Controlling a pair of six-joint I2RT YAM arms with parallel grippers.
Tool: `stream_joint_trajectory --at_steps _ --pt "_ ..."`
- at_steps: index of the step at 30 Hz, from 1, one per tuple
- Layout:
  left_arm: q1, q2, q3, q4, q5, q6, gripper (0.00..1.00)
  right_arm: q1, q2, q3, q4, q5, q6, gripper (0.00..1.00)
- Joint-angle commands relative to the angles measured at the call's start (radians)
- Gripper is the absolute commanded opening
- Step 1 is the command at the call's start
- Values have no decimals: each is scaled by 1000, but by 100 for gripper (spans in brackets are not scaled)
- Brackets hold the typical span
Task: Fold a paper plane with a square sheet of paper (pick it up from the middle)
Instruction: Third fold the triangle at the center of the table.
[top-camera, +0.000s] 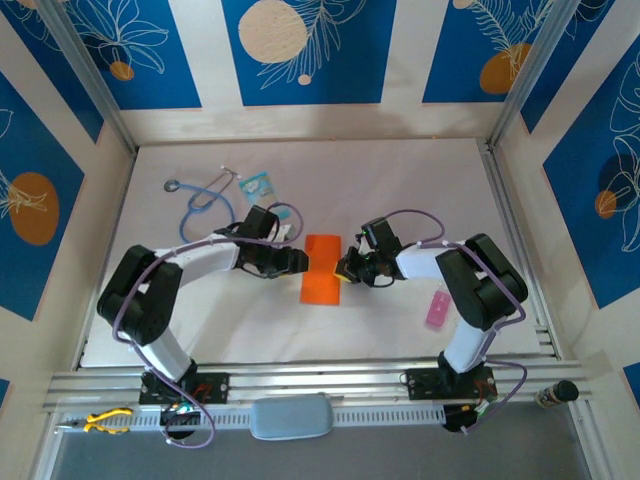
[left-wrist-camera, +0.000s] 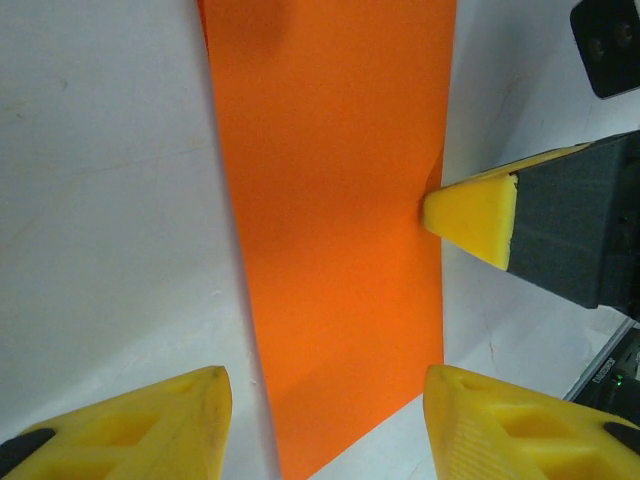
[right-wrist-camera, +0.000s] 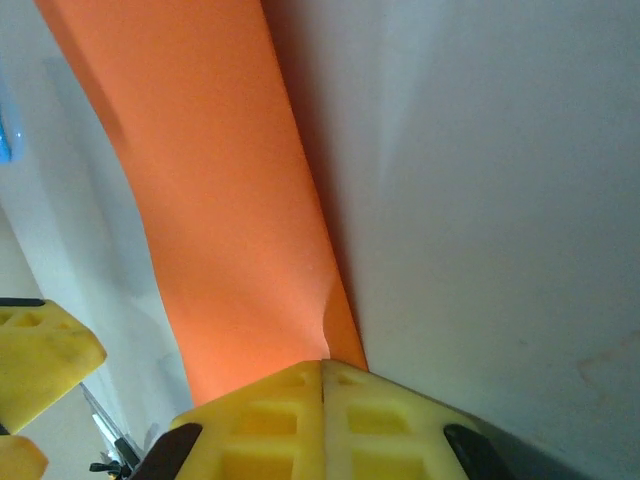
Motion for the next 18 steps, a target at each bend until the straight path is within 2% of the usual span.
stream_joint_trajectory --at_steps 1,18 --pt "10 35 37 8 37 -8 54 0 38 -22 -32 0 8 3" --pt "6 137 78 -43 36 -16 41 0 50 -5 -61 5 -1 2"
